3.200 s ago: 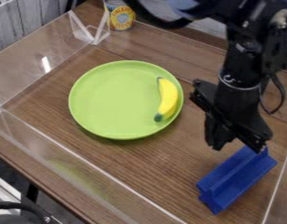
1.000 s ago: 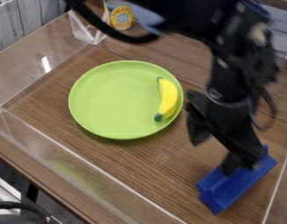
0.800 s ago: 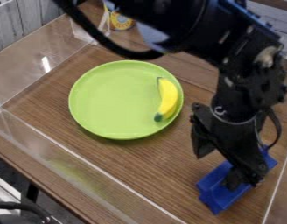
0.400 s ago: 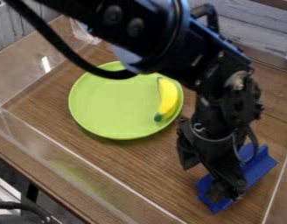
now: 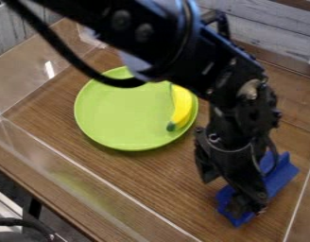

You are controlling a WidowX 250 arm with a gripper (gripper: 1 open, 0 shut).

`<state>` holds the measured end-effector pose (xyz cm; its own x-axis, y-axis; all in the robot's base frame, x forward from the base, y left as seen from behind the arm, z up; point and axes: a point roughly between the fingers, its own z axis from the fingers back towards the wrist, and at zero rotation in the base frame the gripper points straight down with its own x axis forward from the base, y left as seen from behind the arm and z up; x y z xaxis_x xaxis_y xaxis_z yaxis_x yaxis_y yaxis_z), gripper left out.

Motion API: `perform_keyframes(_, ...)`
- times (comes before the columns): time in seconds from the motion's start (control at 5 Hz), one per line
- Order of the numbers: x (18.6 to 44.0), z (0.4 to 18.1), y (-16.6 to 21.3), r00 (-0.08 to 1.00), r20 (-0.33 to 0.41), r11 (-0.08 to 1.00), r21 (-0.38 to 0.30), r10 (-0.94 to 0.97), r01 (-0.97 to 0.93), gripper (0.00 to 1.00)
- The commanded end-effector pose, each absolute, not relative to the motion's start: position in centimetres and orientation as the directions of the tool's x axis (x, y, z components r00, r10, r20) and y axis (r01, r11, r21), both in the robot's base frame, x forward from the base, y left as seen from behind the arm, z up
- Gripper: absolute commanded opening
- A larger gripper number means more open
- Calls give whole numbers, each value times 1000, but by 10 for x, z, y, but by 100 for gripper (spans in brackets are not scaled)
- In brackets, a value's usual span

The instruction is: Remove the blue object from inside the green plate and put it on the table

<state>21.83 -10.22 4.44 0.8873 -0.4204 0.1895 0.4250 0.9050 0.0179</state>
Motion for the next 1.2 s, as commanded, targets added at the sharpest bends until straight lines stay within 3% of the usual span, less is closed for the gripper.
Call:
perform_keyframes(0.0, 230, 44, -109, 877, 196, 896, 18, -438, 443, 0)
perform_keyframes(0.4, 222, 60, -132, 900, 147, 910, 5, -410, 414, 0)
perform_keyframes(1.0, 231, 86, -119, 942, 141, 952, 11, -304, 306, 0)
